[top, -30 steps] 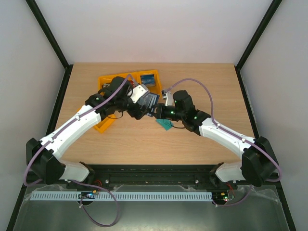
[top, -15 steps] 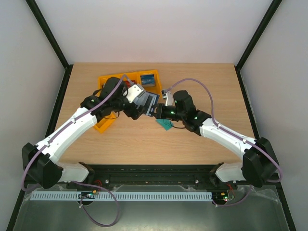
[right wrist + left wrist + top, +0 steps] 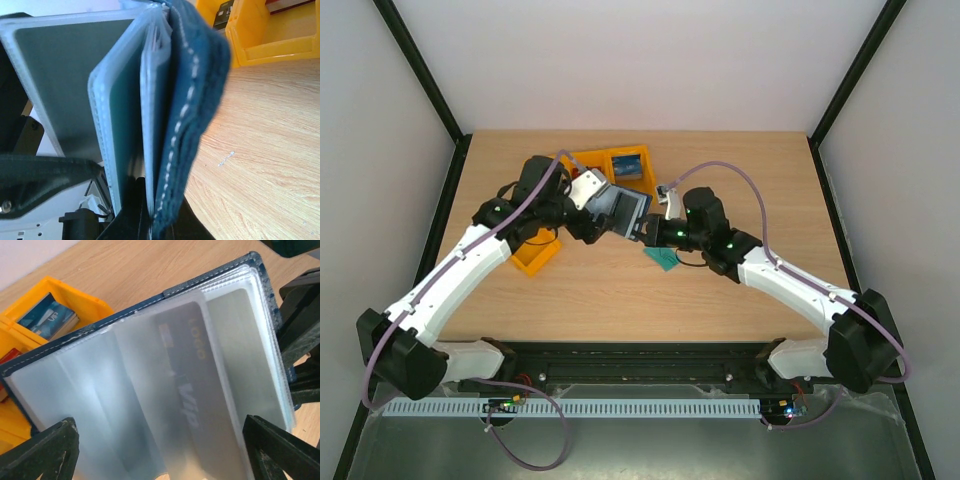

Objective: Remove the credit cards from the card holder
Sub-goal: Remove the credit card from the card holder.

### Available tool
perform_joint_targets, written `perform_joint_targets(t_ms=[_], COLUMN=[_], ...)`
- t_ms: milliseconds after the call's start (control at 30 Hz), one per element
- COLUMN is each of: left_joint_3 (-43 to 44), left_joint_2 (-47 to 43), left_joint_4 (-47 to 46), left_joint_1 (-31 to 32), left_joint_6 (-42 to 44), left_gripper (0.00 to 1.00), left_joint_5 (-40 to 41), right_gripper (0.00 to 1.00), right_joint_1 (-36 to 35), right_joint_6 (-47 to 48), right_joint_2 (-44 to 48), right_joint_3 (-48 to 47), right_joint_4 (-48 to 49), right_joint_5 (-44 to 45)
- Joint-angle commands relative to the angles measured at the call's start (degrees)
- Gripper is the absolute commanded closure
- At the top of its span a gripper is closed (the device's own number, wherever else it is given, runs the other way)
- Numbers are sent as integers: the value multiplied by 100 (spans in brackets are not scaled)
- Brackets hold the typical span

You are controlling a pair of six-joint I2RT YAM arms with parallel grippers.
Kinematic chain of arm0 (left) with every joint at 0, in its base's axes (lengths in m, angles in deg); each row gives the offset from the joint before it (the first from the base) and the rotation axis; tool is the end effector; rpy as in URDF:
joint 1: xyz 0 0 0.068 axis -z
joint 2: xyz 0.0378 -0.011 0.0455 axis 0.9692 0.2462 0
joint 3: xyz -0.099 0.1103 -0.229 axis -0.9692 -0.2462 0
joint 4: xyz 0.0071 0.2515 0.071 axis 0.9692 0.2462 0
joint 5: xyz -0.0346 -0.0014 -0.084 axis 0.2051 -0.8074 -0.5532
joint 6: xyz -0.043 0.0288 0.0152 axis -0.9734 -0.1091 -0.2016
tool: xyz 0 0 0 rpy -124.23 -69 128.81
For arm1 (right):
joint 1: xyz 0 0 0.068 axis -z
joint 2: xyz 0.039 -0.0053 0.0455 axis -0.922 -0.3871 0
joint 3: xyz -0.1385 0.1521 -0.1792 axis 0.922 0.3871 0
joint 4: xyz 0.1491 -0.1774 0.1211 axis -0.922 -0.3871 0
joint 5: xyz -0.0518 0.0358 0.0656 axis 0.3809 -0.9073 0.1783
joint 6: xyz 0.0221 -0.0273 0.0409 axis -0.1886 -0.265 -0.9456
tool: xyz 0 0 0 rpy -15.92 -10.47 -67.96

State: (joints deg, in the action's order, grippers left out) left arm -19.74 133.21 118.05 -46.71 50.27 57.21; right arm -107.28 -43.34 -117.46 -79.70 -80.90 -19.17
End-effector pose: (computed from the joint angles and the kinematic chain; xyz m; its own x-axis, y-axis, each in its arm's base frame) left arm 0.2388 -0.1456 0.3517 -0.3381 0.4178 -0.8433 0.7809 0.6246 -0.0036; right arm 0.2144 0.2070 0.2959 -0.8171 0.0353 -0.5755 -0.5320 0.3385 0.7761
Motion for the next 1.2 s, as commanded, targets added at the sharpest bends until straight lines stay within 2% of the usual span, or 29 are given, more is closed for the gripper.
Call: perform_joint_targets(t_ms=[0, 67, 133, 300, 533, 633, 867, 1167], left_joint_3=[-35, 25, 110, 191, 245, 414, 548, 687], left_joint_2=[-201, -247, -275, -387, -550, -591, -590, -577], left_joint_4=[142, 237, 355, 515, 1087, 1518, 1872, 2396], left_joint_1=[-265, -356, -428, -738, -1021, -1084, -1353, -1349], left_joint_6=[16, -13, -14, -19, 549, 983, 1315, 1813], left_gripper=[16, 22, 23, 18, 2, 1, 1, 1], left_joint_5=[-304, -494, -705, -1071, -1738, -1941, -2317, -2988], right_gripper=[98, 98, 98, 98, 98, 98, 98, 98], right_joint_1=[-19, -15, -12, -15, -14, -14, -13, -19], right_joint_6=[184, 233, 249, 415, 993, 1249, 1757, 2099], right_joint_2=[253, 290, 350, 506, 709, 764, 989, 1357], right_joint_3=[-98, -76, -25, 8, -24, -65, -22, 164], right_joint_4=[221, 289, 430, 489, 277, 64, -160, -16], right_joint_5=[-125, -224, -380, -548, -945, -1051, -1589, -2051])
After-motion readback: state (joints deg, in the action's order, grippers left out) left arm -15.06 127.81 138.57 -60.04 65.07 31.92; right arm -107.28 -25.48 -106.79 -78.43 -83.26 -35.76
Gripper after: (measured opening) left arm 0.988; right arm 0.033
